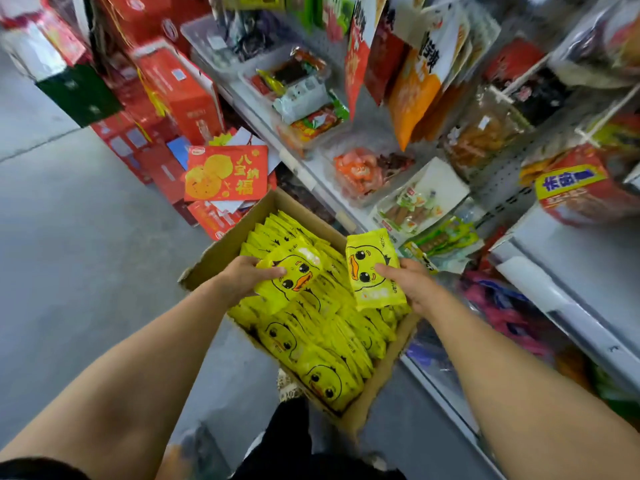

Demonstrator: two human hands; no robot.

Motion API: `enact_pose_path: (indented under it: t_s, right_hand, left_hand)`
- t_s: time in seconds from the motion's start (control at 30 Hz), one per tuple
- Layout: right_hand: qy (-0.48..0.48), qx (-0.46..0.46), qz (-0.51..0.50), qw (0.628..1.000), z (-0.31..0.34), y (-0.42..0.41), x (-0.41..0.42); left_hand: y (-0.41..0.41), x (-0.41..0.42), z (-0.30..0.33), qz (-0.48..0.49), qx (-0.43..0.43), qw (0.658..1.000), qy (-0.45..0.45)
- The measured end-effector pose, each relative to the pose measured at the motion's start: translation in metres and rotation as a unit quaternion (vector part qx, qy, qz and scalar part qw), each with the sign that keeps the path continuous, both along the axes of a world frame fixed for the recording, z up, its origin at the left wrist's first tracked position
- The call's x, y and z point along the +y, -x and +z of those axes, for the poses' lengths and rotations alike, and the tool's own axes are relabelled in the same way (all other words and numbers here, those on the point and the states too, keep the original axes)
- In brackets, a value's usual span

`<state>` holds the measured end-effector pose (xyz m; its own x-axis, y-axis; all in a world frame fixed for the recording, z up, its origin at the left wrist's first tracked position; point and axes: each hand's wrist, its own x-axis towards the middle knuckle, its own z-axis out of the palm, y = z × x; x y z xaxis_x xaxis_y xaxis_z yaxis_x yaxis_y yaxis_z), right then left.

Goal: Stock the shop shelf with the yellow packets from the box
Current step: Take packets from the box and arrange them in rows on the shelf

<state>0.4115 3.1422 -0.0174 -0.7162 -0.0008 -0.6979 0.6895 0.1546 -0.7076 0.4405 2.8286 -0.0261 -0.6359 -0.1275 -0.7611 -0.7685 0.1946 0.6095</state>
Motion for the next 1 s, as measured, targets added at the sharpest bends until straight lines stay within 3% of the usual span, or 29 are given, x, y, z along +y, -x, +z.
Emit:
enact_pose_path:
  t_s: [0.17,0.27,0.47,0.6,0.83,1.0]
  right_hand:
    - [0.031,0.069,-0.011,0.997,0.067,-0.012,0.046]
    - [0.056,0.131,-0.02,0.99,0.113,-0.024,0.078]
    - [0.106,0.251,-0.036,0.961,0.21,-0.058,0.14]
    - [0.081,0.321,-0.027,0.943,0.268,-0.081,0.181]
    - [0.064,0.394,-0.087,0.913,0.335,-0.113,0.267]
    - [0.029,0.415,-0.131,0.9,0.358,-0.129,0.325]
  left_hand:
    - [-0.014,0.056,0.054,0.089,0.031,0.985,-0.147]
    - [-0.02,0.087,0.087,0.06,0.049,0.972,-0.221]
    - [-0.026,0.16,0.173,0.005,0.156,0.961,-0.228]
    - [-0.027,0.201,0.227,-0.034,0.247,0.941,-0.228]
    - [-0.033,0.282,0.314,-0.15,0.299,0.917,-0.216]
    - [-0.03,0.347,0.36,-0.248,0.3,0.914,-0.115]
